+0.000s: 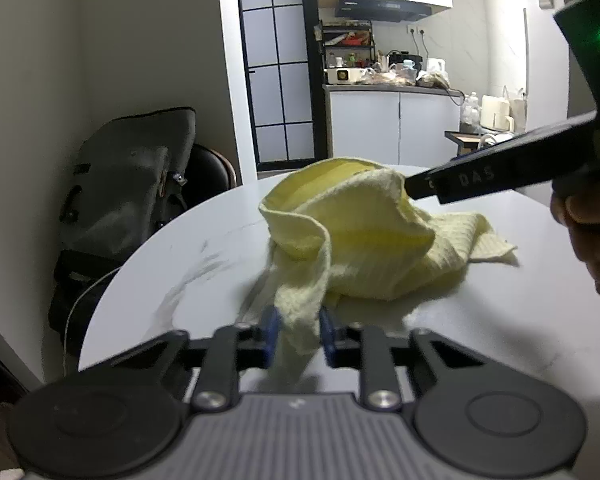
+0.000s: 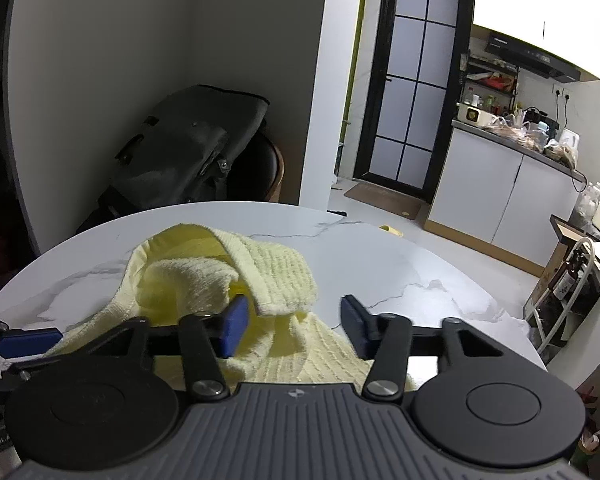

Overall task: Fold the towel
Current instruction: 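Close the left gripper on a towel edge while the right gripper pinches another edge, then lift the towel with both grippers, shaking it open in the air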

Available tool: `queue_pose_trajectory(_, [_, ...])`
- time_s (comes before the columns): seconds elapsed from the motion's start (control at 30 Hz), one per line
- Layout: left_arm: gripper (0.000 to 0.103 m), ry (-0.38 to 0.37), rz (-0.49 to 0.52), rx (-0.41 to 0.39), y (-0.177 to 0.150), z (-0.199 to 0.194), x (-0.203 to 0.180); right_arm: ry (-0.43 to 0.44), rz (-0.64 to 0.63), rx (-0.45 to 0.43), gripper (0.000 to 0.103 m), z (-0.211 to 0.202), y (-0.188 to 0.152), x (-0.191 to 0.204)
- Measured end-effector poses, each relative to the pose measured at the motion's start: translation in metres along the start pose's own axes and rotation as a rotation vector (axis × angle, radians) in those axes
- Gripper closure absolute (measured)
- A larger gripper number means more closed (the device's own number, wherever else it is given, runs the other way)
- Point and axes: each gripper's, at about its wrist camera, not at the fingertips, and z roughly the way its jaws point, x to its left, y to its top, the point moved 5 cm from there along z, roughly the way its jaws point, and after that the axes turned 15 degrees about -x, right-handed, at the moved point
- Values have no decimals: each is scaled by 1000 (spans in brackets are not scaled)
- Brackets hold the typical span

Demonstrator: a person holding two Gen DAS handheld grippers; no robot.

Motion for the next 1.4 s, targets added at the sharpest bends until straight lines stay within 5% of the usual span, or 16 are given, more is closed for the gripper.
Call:
queue_pose_trajectory(0.33, [83, -10, -22, 17, -4, 3, 7, -13, -92, -15, 58, 12, 2, 22])
queue_pose_trajectory(0.5, [82, -10, -40, 44, -8, 7, 9, -13, -101, -24, 81, 17, 4, 26])
queue_pose_trajectory(0.73, [83, -17, -52, 46, -9, 7, 16, -11, -102, -20, 83, 24, 4, 29])
queue_pose_trajectory(0.87, [96, -16, -58, 38, -10, 6, 21, -13, -99, -13, 97, 28, 3, 30])
queue_pose_trajectory(1.4, [98, 67, -60, -46, 19, -10, 59, -162, 19, -171, 97, -10, 35, -3])
